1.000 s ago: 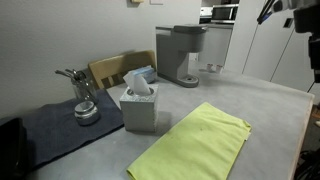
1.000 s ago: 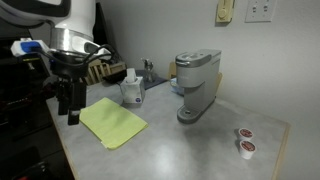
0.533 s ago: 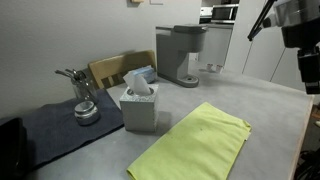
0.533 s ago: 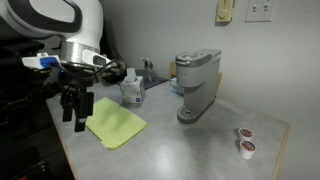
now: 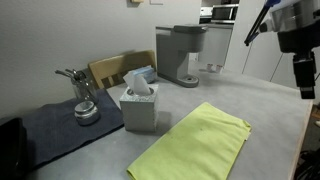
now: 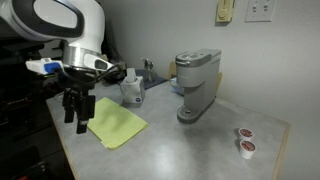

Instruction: Fold the towel

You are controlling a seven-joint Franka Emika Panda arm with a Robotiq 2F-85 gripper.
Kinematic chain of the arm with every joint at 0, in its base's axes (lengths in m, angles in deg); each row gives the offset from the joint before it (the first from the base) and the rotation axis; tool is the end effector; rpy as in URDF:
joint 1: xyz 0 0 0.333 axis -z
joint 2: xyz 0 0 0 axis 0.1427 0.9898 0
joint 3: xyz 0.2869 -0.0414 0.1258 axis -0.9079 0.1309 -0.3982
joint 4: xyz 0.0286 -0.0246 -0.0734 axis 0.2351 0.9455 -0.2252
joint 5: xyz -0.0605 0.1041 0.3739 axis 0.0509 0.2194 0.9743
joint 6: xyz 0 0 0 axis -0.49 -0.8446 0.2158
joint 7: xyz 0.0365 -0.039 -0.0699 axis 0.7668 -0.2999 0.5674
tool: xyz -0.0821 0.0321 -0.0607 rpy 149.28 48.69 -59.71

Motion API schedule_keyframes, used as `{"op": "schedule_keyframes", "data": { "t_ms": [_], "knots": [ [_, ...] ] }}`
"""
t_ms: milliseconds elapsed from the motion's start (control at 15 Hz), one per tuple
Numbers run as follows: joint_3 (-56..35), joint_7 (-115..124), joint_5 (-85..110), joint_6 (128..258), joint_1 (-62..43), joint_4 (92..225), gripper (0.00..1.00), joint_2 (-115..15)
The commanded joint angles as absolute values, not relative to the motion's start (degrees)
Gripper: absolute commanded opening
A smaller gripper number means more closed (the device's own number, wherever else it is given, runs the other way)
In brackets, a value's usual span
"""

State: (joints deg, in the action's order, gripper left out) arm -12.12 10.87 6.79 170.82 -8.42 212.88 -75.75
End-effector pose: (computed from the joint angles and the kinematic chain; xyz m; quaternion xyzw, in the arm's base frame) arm 0.3853 -0.0224 0.2965 0.9734 0.0459 -0.2177 0.0541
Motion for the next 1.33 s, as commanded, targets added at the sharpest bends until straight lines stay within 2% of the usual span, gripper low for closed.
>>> {"op": "schedule_keyframes", "data": {
  "t_ms": [0, 200, 733, 1267],
  "knots": [
    [-12.8, 12.38, 9.79, 177.04, -8.73, 212.52, 1.0, -70.29],
    [-13.63, 12.25, 9.44, 183.34, -9.09, 212.3, 1.0, -66.44],
    [-14.24, 10.28, 8.89, 184.72, -9.26, 212.45, 1.0, -65.31],
    [-13.7, 6.56, 11.83, 222.54, -8.93, 214.64, 1.0, -57.33]
  ]
}}
